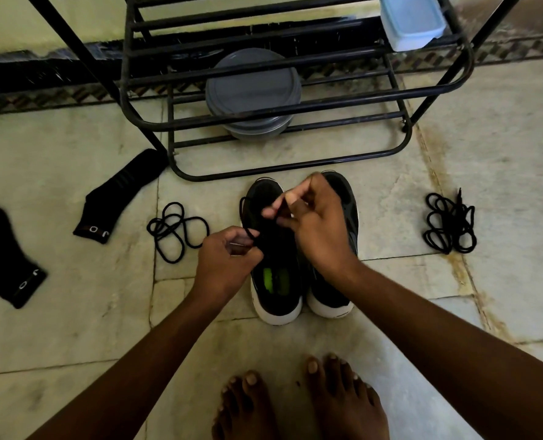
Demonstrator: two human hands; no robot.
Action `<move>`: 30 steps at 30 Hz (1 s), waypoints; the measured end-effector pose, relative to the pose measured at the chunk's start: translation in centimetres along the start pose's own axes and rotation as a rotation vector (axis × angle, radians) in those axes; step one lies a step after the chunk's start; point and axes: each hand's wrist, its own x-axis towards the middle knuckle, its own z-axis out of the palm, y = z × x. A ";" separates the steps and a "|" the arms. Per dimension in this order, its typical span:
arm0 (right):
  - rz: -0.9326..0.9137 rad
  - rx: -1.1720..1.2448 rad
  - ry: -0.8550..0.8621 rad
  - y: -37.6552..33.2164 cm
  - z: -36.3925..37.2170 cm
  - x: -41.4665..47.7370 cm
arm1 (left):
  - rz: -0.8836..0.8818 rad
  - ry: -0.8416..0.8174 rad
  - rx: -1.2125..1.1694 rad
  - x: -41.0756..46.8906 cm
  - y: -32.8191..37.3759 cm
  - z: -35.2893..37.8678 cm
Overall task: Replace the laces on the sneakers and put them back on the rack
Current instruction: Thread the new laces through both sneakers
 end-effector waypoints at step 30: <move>0.303 -0.518 -0.887 -5.9 -6.1 0.3 | 0.401 -0.579 0.275 -1.3 2.1 -3.9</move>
